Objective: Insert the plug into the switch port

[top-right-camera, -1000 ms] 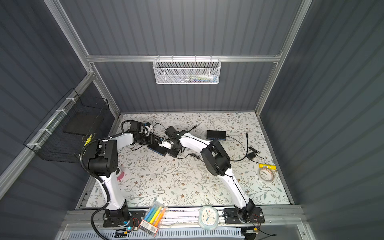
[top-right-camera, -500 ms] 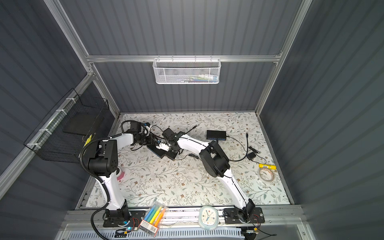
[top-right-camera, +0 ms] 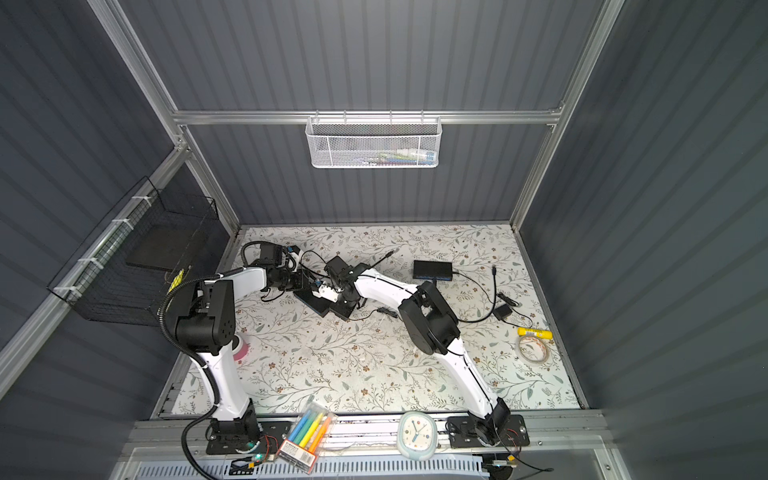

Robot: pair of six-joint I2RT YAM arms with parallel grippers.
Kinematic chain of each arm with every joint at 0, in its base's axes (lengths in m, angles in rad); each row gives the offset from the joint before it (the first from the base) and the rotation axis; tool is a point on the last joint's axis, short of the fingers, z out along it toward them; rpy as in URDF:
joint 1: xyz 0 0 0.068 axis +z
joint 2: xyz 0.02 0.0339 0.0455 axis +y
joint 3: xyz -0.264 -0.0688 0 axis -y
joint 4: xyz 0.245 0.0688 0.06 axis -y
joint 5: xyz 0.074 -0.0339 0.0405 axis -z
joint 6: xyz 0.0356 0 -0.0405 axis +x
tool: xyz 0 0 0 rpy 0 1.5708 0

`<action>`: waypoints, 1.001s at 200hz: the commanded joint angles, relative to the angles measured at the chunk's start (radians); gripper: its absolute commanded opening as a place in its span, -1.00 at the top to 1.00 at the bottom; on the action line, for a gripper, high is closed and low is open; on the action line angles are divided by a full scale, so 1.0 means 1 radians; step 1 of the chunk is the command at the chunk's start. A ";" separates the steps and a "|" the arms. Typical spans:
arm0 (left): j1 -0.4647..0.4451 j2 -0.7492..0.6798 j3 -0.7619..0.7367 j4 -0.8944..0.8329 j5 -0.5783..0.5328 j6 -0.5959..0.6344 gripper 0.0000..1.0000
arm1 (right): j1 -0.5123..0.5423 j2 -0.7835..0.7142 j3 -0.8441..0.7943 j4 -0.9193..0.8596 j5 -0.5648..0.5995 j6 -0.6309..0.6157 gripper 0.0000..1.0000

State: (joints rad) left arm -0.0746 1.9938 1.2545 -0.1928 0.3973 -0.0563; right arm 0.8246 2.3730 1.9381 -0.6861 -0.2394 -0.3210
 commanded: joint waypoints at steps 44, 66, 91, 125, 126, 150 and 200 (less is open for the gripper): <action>-0.004 -0.035 -0.021 -0.038 0.031 -0.019 -0.10 | 0.007 -0.031 -0.002 0.008 0.015 0.016 1.00; -0.004 -0.034 -0.024 -0.034 0.031 -0.022 -0.10 | 0.007 -0.039 -0.017 0.010 0.016 0.017 1.00; -0.004 -0.033 -0.023 -0.034 0.032 -0.024 -0.10 | 0.007 -0.055 -0.031 0.024 -0.009 0.027 1.00; -0.004 -0.033 -0.021 -0.042 0.030 -0.021 -0.10 | 0.007 -0.067 -0.034 0.036 -0.037 0.037 1.00; -0.004 -0.033 -0.020 -0.041 0.030 -0.020 -0.10 | 0.007 -0.067 -0.034 0.036 -0.037 0.037 1.00; -0.004 -0.031 -0.021 -0.042 0.031 -0.019 -0.10 | 0.007 -0.072 -0.036 0.042 -0.042 0.039 1.00; -0.004 -0.031 -0.019 -0.040 0.040 -0.021 -0.09 | 0.005 -0.059 -0.019 0.045 -0.031 0.045 1.00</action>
State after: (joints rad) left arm -0.0750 1.9915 1.2488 -0.1898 0.4049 -0.0639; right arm 0.8265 2.3428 1.9079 -0.6662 -0.2607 -0.2878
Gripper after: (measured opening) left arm 0.549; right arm 0.046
